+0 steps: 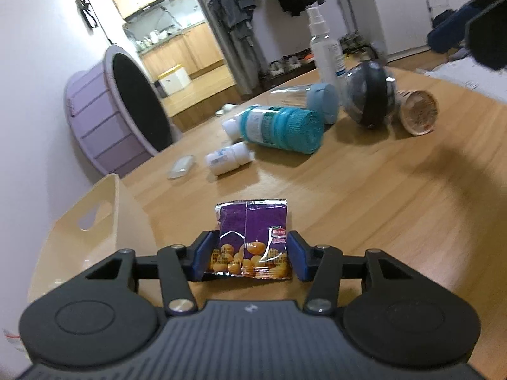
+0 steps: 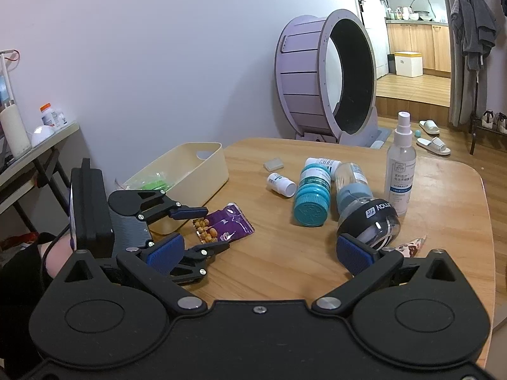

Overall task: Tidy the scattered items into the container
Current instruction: 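Carry the purple packet into the cream basket and release it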

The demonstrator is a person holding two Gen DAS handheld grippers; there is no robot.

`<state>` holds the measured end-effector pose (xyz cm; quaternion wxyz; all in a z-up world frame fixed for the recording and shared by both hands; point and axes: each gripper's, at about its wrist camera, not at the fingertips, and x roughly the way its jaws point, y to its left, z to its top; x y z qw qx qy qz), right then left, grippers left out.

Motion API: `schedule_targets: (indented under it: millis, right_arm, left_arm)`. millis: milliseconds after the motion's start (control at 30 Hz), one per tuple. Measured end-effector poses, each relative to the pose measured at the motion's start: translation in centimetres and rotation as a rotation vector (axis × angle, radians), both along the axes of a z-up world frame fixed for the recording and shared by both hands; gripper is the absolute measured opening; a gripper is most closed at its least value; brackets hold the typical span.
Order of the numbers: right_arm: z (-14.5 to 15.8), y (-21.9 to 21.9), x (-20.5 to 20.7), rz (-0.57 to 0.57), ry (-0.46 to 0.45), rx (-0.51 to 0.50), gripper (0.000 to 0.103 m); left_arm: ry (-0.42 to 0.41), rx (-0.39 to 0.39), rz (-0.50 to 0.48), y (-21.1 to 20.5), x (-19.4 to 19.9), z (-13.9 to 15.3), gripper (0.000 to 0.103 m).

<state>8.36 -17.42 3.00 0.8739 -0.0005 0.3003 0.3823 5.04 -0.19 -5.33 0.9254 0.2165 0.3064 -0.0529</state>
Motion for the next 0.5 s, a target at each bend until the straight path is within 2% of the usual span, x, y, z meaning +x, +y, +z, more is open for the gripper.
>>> schedule_targets:
  millis: [200, 367, 500]
  right_arm:
    - [0.1, -0.2, 0.0, -0.004, 0.000, 0.006, 0.103]
    - [0.1, -0.5, 0.1, -0.005, -0.003, 0.011, 0.103]
    - [0.1, -0.7, 0.3, -0.013, -0.002, 0.020, 0.103]
  left_arm:
    - [0.011, -0.109, -0.012, 0.4, -0.4, 0.6, 0.046]
    - [-0.023, -0.206, -0.002, 1.5, -1.3, 2.2, 0.045]
    - [-0.081, -0.272, 0.004, 2.6, -2.5, 4.4, 0.045]
